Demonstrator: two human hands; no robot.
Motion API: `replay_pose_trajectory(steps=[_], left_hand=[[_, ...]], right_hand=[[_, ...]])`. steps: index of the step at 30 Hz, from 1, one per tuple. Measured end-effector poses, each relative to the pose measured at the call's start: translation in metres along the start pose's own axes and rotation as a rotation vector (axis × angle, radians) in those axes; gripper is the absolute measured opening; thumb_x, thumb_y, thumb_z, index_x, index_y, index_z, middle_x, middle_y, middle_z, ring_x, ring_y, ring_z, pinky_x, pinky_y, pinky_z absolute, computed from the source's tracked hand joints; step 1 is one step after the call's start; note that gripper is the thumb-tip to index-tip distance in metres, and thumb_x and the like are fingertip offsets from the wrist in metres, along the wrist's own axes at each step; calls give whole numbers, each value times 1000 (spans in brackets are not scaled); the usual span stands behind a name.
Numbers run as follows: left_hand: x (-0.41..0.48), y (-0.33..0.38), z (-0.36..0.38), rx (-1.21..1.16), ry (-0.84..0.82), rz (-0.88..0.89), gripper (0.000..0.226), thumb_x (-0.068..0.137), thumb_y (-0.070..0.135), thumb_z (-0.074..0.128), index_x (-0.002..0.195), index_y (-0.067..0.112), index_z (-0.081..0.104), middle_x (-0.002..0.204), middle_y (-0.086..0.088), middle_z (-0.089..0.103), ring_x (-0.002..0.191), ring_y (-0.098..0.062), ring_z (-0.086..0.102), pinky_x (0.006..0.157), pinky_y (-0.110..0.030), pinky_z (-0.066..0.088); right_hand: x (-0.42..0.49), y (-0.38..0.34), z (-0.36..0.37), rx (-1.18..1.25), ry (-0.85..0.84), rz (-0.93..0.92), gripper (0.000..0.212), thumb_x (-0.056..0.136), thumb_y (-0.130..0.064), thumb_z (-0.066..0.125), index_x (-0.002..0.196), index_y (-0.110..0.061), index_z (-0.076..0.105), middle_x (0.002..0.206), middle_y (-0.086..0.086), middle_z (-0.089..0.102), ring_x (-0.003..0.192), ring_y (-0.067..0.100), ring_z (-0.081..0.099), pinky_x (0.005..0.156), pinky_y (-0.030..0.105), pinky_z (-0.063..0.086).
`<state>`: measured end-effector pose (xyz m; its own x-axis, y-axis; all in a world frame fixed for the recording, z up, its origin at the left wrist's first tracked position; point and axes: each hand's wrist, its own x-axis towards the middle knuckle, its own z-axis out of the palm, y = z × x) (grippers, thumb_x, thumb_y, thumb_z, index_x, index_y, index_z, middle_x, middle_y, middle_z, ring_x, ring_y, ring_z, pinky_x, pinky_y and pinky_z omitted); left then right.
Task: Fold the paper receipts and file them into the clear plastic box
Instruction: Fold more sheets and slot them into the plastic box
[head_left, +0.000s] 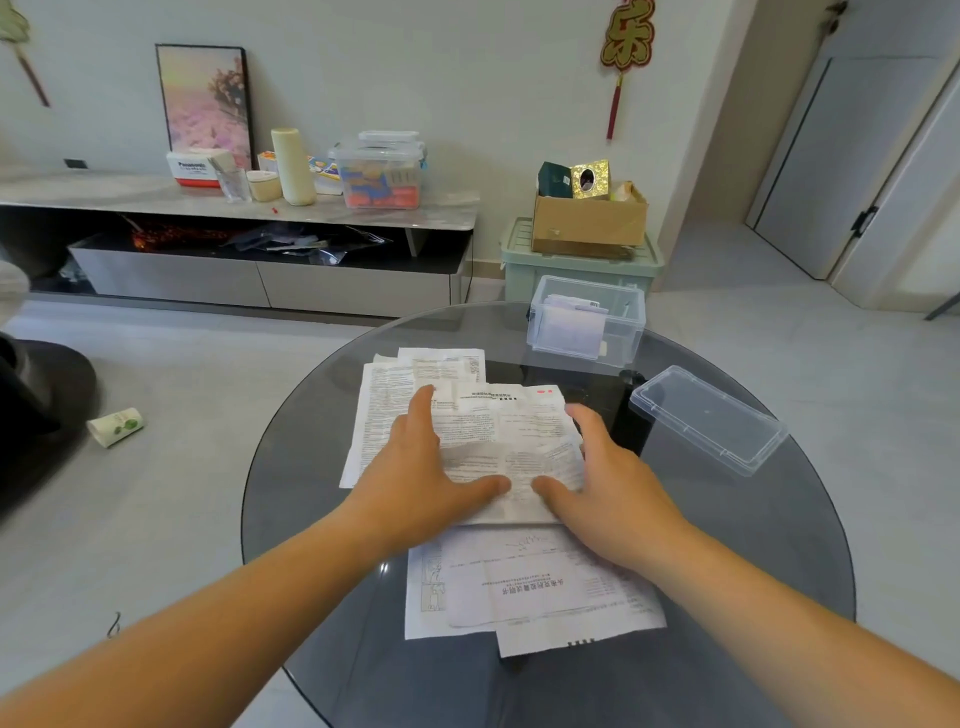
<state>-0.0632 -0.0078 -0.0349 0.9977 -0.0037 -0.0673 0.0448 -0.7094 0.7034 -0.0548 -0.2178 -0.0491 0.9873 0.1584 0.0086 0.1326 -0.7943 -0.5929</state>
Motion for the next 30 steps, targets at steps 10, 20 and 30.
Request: replay_pose_trajectory(steps=[10, 20, 30], left_hand=[[8, -3, -22, -163, -148, -73, 100, 74, 32, 87, 149, 27, 21, 87, 19, 62, 79, 1, 64, 67, -14, 51], [16, -12, -6, -124, 8, -28, 73, 88, 21, 75, 143, 34, 28, 109, 13, 59, 94, -10, 64, 69, -22, 58], [7, -8, 9, 269, -32, -9, 93, 78, 60, 74, 152, 36, 24, 137, 1, 22, 129, -19, 30, 106, -32, 38]], right_hand=[[7, 11, -4, 94, 118, -69, 34, 103, -34, 48, 132, -43, 32, 132, -15, 57, 108, 10, 59, 75, 24, 53], [7, 4, -2, 191, 87, -36, 57, 92, -48, 63, 140, -47, 33, 122, -22, 51, 108, 1, 55, 89, 27, 51], [0, -10, 20, -343, 88, 78, 73, 80, -82, 46, 140, -39, 39, 144, -5, 25, 131, 20, 24, 105, 38, 24]])
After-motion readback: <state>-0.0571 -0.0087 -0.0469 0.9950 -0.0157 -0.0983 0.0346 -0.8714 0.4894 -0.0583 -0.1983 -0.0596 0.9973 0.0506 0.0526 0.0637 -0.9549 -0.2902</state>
